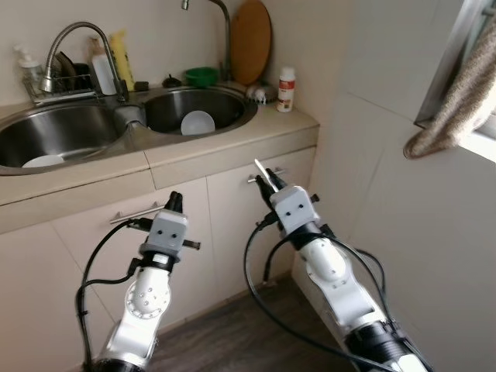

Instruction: Kitchen organization

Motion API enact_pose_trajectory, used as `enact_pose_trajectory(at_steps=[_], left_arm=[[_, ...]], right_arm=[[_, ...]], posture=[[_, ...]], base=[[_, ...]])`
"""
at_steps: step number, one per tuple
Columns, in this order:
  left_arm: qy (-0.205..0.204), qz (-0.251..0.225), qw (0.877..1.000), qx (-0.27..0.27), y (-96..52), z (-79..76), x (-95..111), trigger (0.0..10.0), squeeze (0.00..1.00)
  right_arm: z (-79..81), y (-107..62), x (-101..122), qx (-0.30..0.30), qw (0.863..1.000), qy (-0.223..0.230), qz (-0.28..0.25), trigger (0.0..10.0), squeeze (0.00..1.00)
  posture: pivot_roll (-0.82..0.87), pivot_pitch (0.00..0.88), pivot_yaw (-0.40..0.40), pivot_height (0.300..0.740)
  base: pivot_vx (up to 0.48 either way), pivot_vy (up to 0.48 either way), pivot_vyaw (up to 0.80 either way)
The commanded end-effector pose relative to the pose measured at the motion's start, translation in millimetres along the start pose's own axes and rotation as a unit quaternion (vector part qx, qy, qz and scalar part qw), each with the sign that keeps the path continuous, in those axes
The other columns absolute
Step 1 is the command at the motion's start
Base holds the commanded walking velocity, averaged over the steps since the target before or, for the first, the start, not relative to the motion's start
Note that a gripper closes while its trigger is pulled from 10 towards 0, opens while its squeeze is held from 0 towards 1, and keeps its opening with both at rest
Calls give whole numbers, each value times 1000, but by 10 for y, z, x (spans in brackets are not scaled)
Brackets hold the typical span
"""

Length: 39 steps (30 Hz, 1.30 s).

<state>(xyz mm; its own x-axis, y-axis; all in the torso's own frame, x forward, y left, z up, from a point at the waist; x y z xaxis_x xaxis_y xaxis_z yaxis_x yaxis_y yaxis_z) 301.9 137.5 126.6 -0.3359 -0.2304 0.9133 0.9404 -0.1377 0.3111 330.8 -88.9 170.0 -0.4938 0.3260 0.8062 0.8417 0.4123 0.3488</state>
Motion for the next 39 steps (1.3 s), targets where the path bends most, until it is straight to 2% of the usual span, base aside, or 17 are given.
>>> enact_pose_trajectory(at_steps=[1, 8, 9, 10, 11, 12, 13, 14, 16, 17, 18, 19, 20, 21, 29, 34, 39], left_arm=[[12, -10, 1000, 10, 34, 107, 50, 10000, 0], [15, -16, 1000, 7, 50, 91, 78, 10000, 0], [15, -16, 1000, 7, 52, 89, 78, 10000, 0], [15, -16, 1000, 7, 54, 88, 79, 10000, 0], [15, -17, 1000, 7, 56, 86, 83, 10000, 0], [15, -19, 1000, 7, 61, 87, 92, 10000, 0], [15, -20, 1000, 8, 64, 88, 98, 10000, 0], [15, -22, 1000, 8, 69, 93, 108, 10000, 0], [16, -22, 1000, 9, 70, 96, 108, 10000, 0], [18, -21, 1000, 10, 69, 102, 98, 10000, 0], [18, -20, 1000, 10, 67, 107, 92, 10000, 0], [19, -20, 1000, 11, 67, 113, 92, 10000, 0], [18, -21, 1000, 12, 67, 113, 98, 10000, 0], [19, -24, 999, 12, 69, 112, 111, 10000, 0], [21, -38, 999, 14, 95, 131, 185, 10000, 0], [23, -43, 999, 17, 110, 157, 213, 10000, 0], [22, -50, 998, 19, 124, 164, 259, 10000, 0]], right_arm=[[56, 96, 160, 3, 999, 8, -34, 0, 0], [1, 211, 304, -7, 998, 15, -57, 0, 0], [7, 236, 328, -5, 998, 14, -60, 4667, 0], [13, 252, 344, -3, 998, 14, -63, 4667, 0], [17, 268, 362, -2, 998, 12, -66, 5255, 0], [22, 285, 380, -2, 998, 12, -69, 7137, 0], [24, 296, 389, -2, 997, 12, -70, 7137, 0], [26, 315, 407, -3, 997, 12, -72, 8667, 0], [27, 326, 420, -3, 997, 11, -73, 8627, 0], [29, 334, 431, -2, 997, 10, -75, 6941, 0], [31, 341, 441, -2, 997, 10, -77, 6510, 0], [25, 358, 466, -3, 997, 12, -82, 7451, 0], [15, 369, 482, -6, 996, 13, -85, 9647, 0], [2, 383, 504, -8, 996, 15, -89, 10000, 0], [-165, 466, 563, -53, 993, 34, -96, 10000, 0], [-196, 509, 478, -58, 995, 50, -60, 10000, 0], [-223, 489, 493, -68, 995, 31, -71, 10000, 0]], posture=[[-41, 0, -24, 740], [-42, 0, -23, 740], [-42, 0, -24, 740], [-42, 0, -24, 740], [-41, 0, -25, 740], [-38, 0, -26, 740], [-37, 0, -26, 740], [-33, 0, -29, 740], [-31, 0, -29, 740], [-33, 0, -30, 740], [-34, 0, -29, 740], [-32, 0, -29, 740], [-31, 0, -29, 740], [-32, 0, -29, 740], [-28, 0, -29, 740], [-29, 0, -29, 740], [-30, 0, -26, 740]], base=[[379, 0, 800], [357, 0, 800], [334, 0, 800], [334, 0, 800], [326, 0, 763], [322, 0, 800], [322, 0, 800], [311, 0, 800], [311, 0, 800], [292, 0, 800], [285, 0, 800], [266, 0, 800], [255, 0, 800], [247, 0, 506], [216, 0, 0], [0, 0, -415], [0, 0, -320]])
Point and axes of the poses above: a point about 5 cm out from each wrist's last joint towards the gripper, its own y axis pointing out of the wrist towards the gripper, its own x axis along the axis of the wrist's last joint, z = x × y, the point moved 1 cm from there along y, pointing out of the wrist towards the gripper, and after that the axes turned 4 degrees about -y, right-handed, at the moved point
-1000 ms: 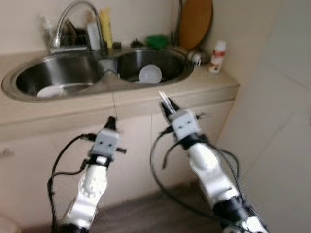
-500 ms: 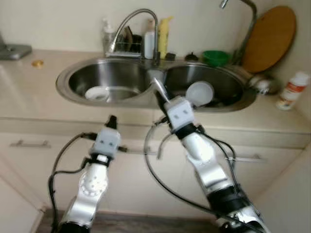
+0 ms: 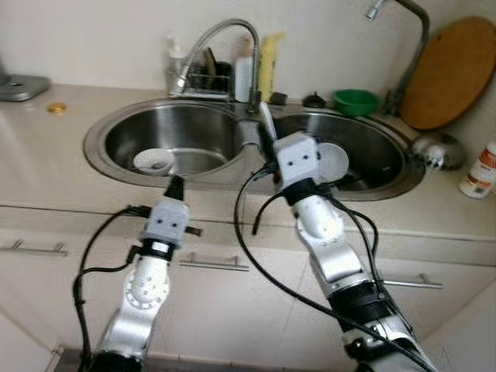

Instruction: Kitchen organization

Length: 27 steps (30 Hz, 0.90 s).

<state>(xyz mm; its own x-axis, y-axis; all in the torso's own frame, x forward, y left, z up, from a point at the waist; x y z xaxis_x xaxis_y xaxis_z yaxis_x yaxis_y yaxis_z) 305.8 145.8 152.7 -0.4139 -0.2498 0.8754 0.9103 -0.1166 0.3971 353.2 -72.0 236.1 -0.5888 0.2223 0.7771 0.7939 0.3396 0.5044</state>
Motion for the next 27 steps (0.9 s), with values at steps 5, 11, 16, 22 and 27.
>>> enact_pose_trajectory(at_steps=[5, 11, 16, 22, 27], left_arm=[[6, -24, 1000, 3, 69, 44, 140, 10000, 0], [6, -43, 999, 13, 107, 108, 221, 10000, 0], [7, -42, 999, 14, 106, 112, 231, 10000, 0], [5, -41, 999, 11, 99, 100, 235, 10000, 0], [5, -41, 999, 11, 103, 100, 242, 10000, 0]], right_arm=[[-12, 9, -5, -9, 1000, -2, 1, 10000, 0], [-42, 32, -57, -14, 1000, 0, 18, 10000, 0], [-66, 42, -115, -24, 999, 9, 38, 10000, 0], [-49, 42, -131, -25, 998, 26, 43, 10000, 0], [-45, 38, -110, -22, 999, 13, 33, 10000, 0]], posture=[[-29, 0, -26, 740], [-24, 0, -26, 740], [-22, 0, -27, 740], [-23, 0, -26, 740], [-22, 0, -27, 740]], base=[[0, 0, 0], [169, 0, 0], [292, 0, 0], [292, 0, -533], [292, 0, -160]])
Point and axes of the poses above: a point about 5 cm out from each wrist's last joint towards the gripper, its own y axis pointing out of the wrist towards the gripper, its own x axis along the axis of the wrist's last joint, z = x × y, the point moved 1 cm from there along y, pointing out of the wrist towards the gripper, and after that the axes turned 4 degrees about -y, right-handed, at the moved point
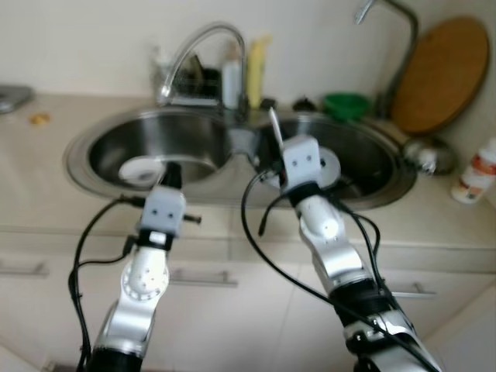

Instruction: Kitchen organization

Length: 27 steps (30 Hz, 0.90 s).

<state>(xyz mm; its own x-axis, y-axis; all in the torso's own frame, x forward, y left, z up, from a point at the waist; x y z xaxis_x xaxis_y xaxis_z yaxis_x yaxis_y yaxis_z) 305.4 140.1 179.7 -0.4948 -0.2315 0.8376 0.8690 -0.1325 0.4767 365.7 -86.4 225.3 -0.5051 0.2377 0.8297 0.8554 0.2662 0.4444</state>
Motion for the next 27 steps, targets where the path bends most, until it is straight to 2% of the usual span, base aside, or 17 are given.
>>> enact_pose_trajectory(at_steps=[1, 5, 11, 15, 16, 18, 19, 22, 26, 27], left_arm=[[8, 4, 1000, 7, -7, 79, -8, 10000, 0], [9, 4, 1000, 6, -6, 78, -5, 10000, 0], [8, 7, 1000, 4, -18, 61, -10, 10000, 0], [8, 8, 1000, 4, -16, 57, -11, 10000, 0], [9, 9, 1000, 3, -12, 56, -16, 10000, 0], [10, 10, 1000, 3, -11, 55, -17, 10000, 0], [10, 10, 1000, 1, -2, 48, -19, 10000, 0], [10, 10, 1000, 0, 5, 42, -19, 10000, 0], [10, 8, 1000, -4, 22, 18, -10, 10000, 0], [10, 8, 1000, -4, 22, 18, -10, 10000, 0]], right_arm=[[69, 32, 82, 6, 1000, 4, -17, 10000, 0], [71, 35, 81, 6, 1000, 5, -15, 10000, 0], [100, 46, 48, 15, 1000, 4, -6, 10000, 0], [95, 68, -17, 18, 999, 18, 22, 10000, 0], [90, 109, -115, 26, 998, 15, 59, 10000, 0], [97, 122, -155, 33, 997, 15, 75, 10000, 0], [146, 149, -255, 61, 992, 23, 112, 10000, 0], [165, 163, -302, 72, 989, 28, 130, 10000, 0], [232, 211, -474, 113, 972, 30, 205, 10000, 0], [232, 211, -474, 113, 972, 30, 205, 10000, 0]], posture=[[-22, 0, -27, 740], [-19, 0, -29, 740], [-17, 0, -30, 740], [-17, 0, -29, 740], [-18, 0, -27, 740], [-18, 0, -27, 740], [-18, 0, -24, 740], [-18, 0, -24, 740], [-9, 0, -24, 740], [-9, 0, -24, 740]], base=[[292, 0, 0], [292, 0, 0], [0, 0, 0], [0, 0, 0], [0, 0, 0], [0, 0, 0], [0, 0, 0], [0, 0, 0], [0, 0, 0], [0, 0, 0]])
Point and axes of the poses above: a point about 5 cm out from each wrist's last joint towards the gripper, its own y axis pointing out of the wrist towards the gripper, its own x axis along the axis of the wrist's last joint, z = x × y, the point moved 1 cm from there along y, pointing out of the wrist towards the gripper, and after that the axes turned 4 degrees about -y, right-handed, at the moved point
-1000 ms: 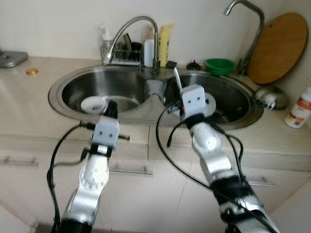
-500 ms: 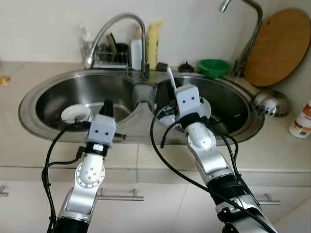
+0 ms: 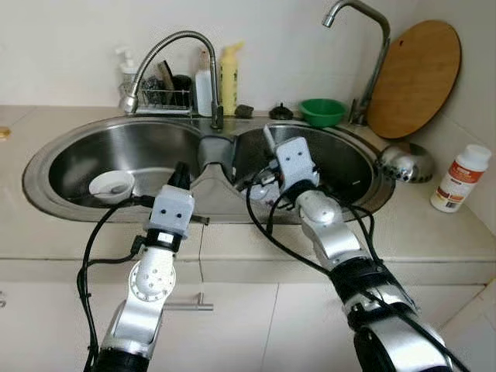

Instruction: Kitchen organization

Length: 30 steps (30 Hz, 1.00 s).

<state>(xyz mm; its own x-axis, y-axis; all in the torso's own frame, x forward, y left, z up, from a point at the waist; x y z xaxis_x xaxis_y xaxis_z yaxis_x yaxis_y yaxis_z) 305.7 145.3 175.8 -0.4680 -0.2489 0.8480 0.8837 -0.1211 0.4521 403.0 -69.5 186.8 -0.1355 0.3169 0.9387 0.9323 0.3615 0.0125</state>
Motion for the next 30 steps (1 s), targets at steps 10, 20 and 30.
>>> enact_pose_trajectory(at_steps=[10, 20, 30], left_arm=[[3, -10, 1000, -4, 31, -34, 51, 10000, 0], [2, -6, 1000, -4, -8, -45, 31, 10000, 0], [-3, -5, 1000, -9, -10, -51, 33, 10000, 0]], right_arm=[[-83, 16, -338, -15, 989, 64, 136, 10000, 63], [-171, 31, -251, -40, 989, 113, 89, 10000, 1000], [-304, 25, -42, -82, 987, 137, -6, 10000, 1000]], posture=[[22, 0, -49, 740], [20, 0, -49, 740], [8, 0, -36, 740]], base=[[0, 0, 0], [0, 0, 0], [0, 0, 0]])
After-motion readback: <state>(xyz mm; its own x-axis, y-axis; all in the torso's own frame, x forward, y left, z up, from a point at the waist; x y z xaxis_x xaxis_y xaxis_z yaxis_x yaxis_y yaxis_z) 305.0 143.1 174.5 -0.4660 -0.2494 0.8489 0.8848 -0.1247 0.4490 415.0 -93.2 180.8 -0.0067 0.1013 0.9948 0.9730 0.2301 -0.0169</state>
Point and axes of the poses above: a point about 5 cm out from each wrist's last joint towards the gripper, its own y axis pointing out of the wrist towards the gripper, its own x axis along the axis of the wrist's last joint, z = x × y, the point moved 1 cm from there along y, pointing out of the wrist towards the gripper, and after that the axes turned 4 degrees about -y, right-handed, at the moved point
